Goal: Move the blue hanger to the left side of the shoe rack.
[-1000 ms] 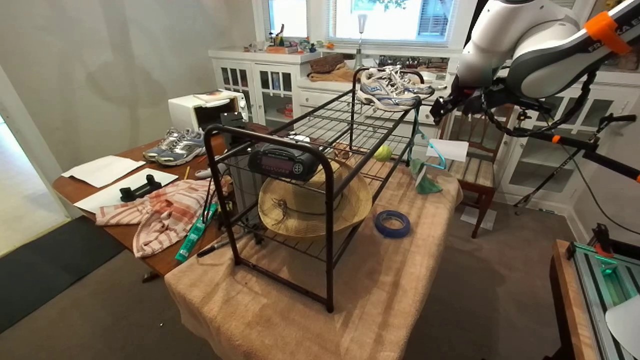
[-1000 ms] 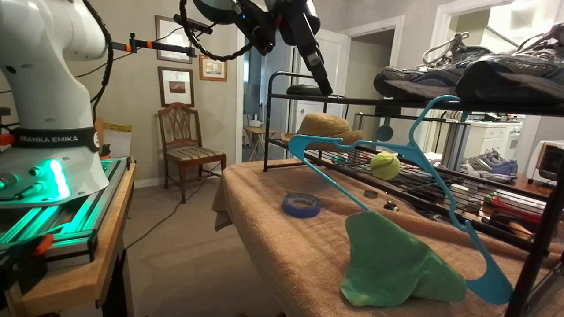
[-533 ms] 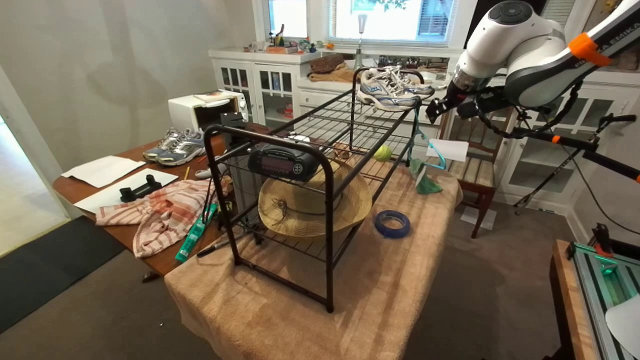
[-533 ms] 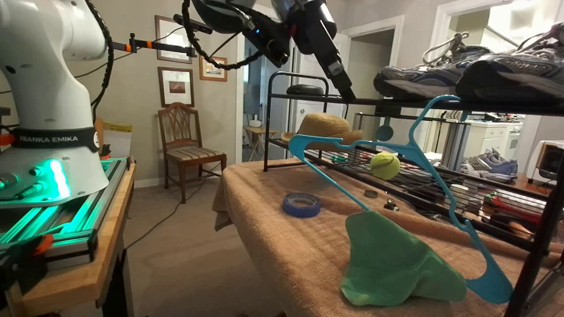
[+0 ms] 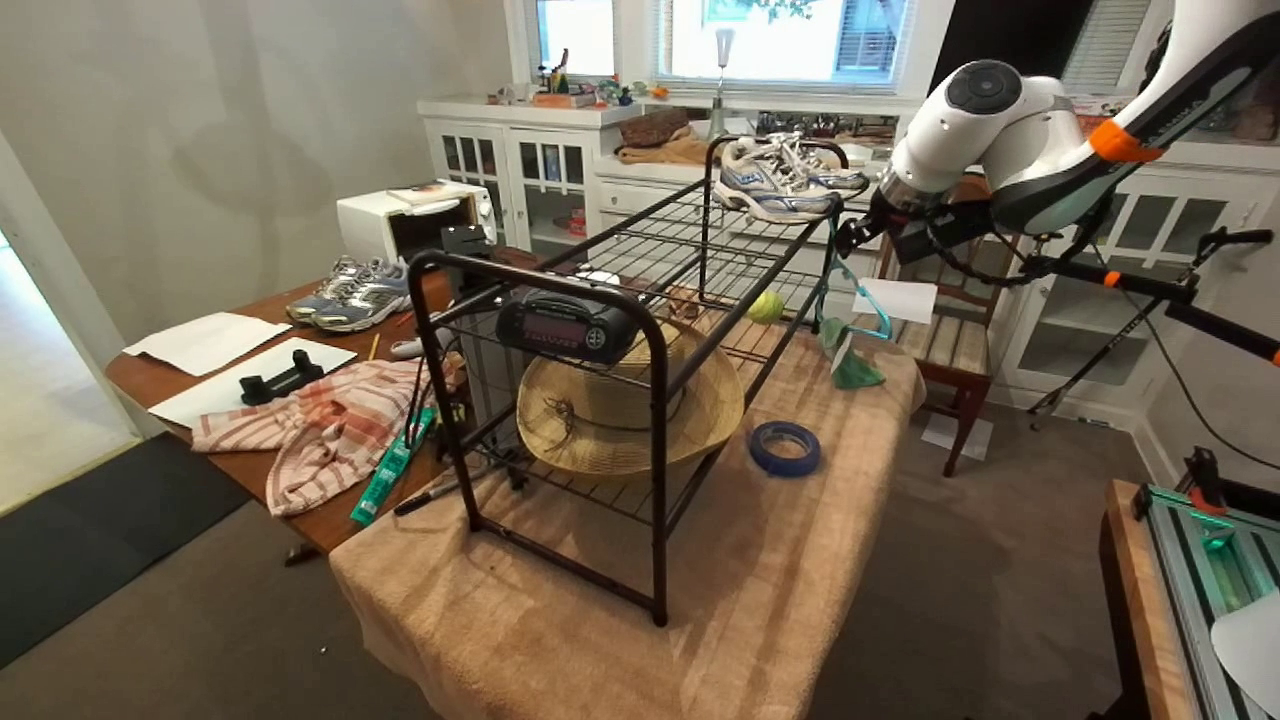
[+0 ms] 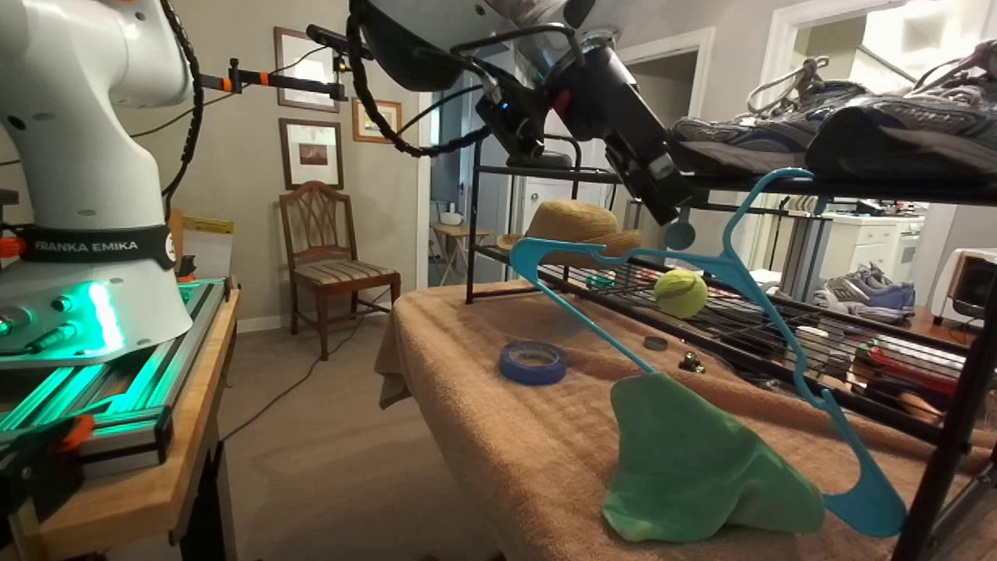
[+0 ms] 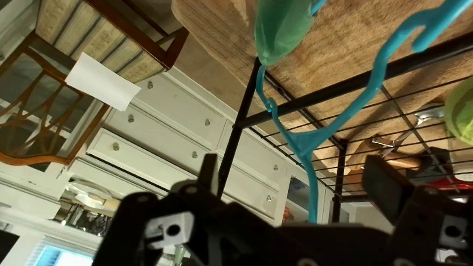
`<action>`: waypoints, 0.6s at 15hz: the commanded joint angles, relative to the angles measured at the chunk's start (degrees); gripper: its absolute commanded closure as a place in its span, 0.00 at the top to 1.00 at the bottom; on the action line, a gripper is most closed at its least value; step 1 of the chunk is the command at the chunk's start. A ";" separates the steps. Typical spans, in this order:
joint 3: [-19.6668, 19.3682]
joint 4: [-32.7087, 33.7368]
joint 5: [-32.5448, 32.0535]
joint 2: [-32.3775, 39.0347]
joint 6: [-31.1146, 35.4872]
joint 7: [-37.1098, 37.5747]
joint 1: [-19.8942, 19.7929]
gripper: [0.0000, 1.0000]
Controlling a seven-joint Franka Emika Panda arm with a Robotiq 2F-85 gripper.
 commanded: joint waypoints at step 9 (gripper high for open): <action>0.05 14.47 -25.56 13.91 1.47 25.23 -0.36 0.72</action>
